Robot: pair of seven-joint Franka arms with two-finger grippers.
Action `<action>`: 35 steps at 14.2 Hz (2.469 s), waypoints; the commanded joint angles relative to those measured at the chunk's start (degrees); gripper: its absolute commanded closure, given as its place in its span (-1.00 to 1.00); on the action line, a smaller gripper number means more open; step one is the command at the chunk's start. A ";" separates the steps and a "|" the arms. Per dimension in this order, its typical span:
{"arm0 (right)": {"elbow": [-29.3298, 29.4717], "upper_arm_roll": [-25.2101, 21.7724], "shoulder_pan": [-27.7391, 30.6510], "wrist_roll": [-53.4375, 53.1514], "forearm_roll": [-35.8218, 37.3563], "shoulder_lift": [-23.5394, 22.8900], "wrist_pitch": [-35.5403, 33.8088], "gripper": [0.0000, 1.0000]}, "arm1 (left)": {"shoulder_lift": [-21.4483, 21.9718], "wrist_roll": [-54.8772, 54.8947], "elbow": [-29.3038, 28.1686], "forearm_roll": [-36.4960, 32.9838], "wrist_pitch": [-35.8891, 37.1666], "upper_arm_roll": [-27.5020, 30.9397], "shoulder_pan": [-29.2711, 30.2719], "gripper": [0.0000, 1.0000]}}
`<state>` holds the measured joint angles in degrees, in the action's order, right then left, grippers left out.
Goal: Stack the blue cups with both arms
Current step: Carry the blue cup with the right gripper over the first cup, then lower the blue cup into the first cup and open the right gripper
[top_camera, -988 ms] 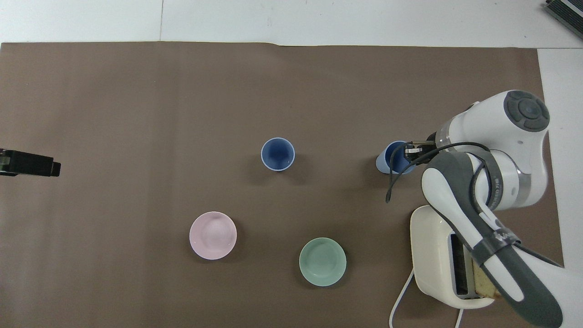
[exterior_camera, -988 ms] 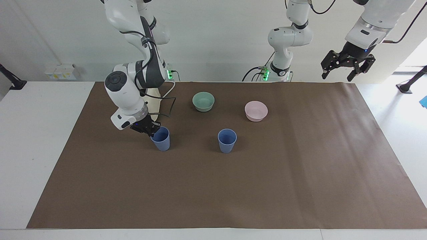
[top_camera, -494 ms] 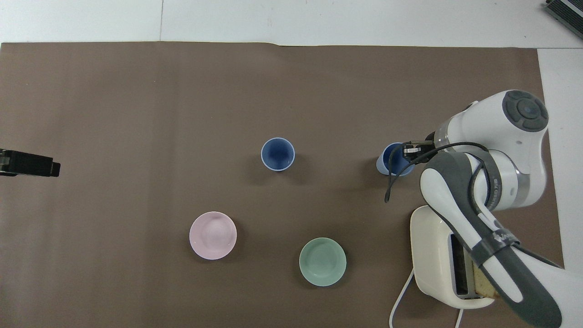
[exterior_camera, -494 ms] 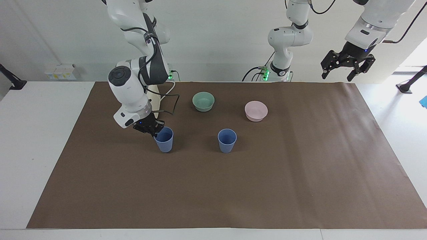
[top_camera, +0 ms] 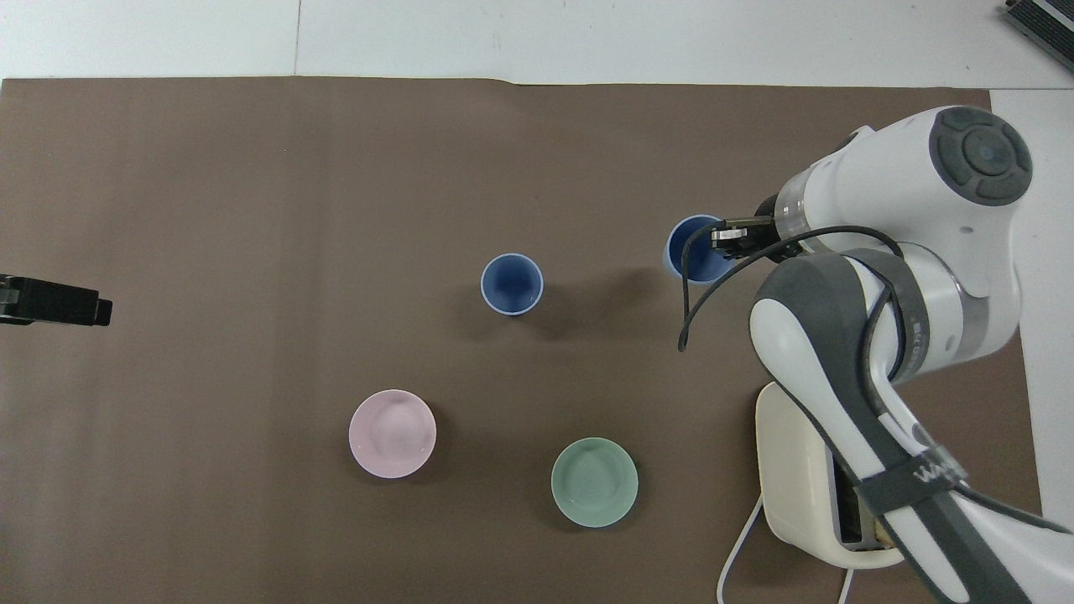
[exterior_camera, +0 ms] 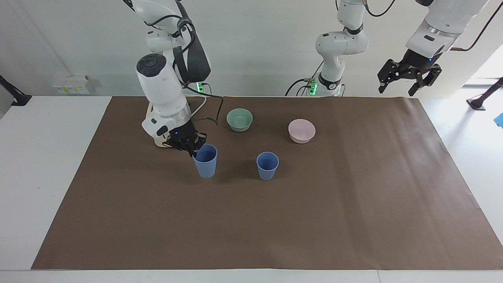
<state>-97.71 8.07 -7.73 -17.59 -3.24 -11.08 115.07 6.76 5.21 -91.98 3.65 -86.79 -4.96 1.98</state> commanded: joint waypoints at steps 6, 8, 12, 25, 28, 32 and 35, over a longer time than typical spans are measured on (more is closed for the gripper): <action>11.66 0.19 -10.54 -18.87 -0.45 -5.17 -4.68 1.00 | 0.18 -0.03 0.04 0.31 0.66 -0.49 0.92 -1.00; 11.76 0.19 -12.04 -20.81 -2.81 -5.09 -3.63 1.00 | 0.18 -0.03 0.04 0.31 0.66 -0.48 0.92 -1.00; 11.84 0.19 -14.42 -20.99 -4.93 -5.00 -3.27 1.00 | 0.18 -0.03 0.04 0.31 0.66 -0.40 0.92 -1.00; 9.38 0.19 -14.25 -20.20 -4.94 -7.28 -0.28 1.00 | 0.18 -0.03 -0.31 0.39 0.66 -0.49 0.74 -1.00; 8.07 0.19 -14.34 -20.20 -4.76 -8.16 2.34 1.00 | 0.18 -0.11 -0.31 0.31 0.74 -0.49 0.31 -1.00; 7.36 0.19 -14.34 -20.29 -4.76 -8.78 3.41 1.00 | 0.18 -0.20 -0.22 0.31 0.83 -1.01 0.13 -1.00; 7.28 0.19 -14.42 -20.29 -4.67 -10.18 4.72 1.00 | 0.18 -0.12 -0.22 0.31 1.10 -0.92 0.65 -1.00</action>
<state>-89.86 8.22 -22.18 -37.89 -7.66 -20.72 117.76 6.75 5.21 -92.15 3.65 -86.74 -5.82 1.98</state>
